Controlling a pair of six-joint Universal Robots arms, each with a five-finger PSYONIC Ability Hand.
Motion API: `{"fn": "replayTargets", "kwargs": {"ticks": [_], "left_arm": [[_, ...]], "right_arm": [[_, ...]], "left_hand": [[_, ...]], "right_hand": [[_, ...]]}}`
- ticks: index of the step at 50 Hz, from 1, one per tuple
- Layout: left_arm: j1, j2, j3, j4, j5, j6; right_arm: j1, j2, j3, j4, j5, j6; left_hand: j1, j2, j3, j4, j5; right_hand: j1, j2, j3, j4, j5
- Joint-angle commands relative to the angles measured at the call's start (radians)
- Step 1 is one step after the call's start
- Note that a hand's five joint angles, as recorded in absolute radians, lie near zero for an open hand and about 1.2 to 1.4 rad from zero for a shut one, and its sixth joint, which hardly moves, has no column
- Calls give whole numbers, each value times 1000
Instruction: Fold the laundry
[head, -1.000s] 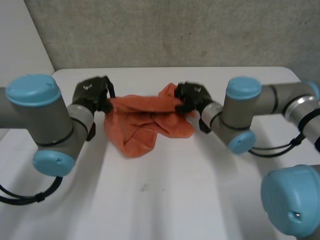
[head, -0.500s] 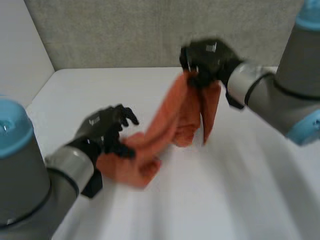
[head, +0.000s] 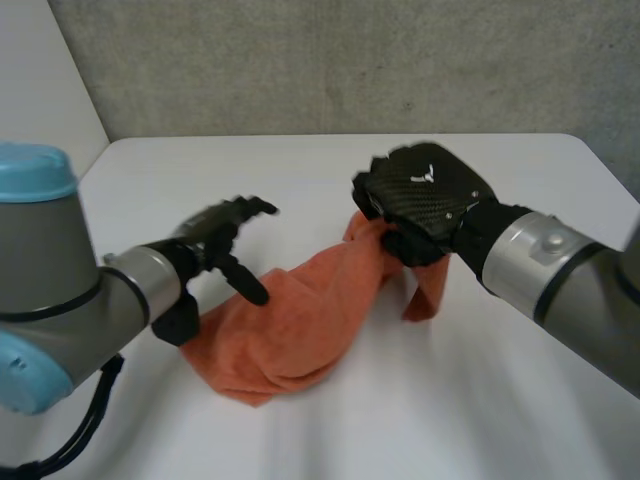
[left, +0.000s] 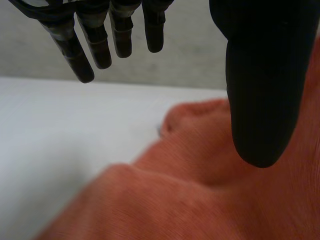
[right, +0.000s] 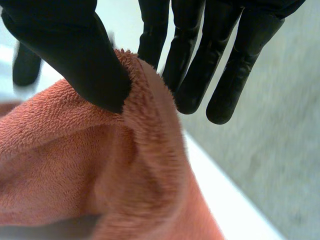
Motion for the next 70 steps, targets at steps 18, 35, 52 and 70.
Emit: {"fn": "replayTargets", "kwargs": {"ticks": [18, 35, 52, 70], "left_arm": [[-20, -245, 191, 43, -108, 221], [45, -16, 346, 817, -258, 241], [60, 4, -191, 793, -305, 242], [0, 65, -237, 11, -312, 227]], "right_arm": [[-4, -82, -24, -36, 21, 37], [-8, 336, -780, -126, 335, -7], [-5, 305, -191, -249, 163, 11], [-34, 385, -49, -180, 257, -16]], "left_hand": [[1145, 1143, 1143, 1142, 1144], [1145, 1143, 1143, 1142, 1144], [1145, 1143, 1143, 1142, 1144], [252, 249, 250, 249, 250]], "right_hand": [[447, 221, 213, 207, 248], [447, 221, 213, 207, 248], [447, 221, 213, 207, 248], [447, 221, 213, 207, 248]]}}
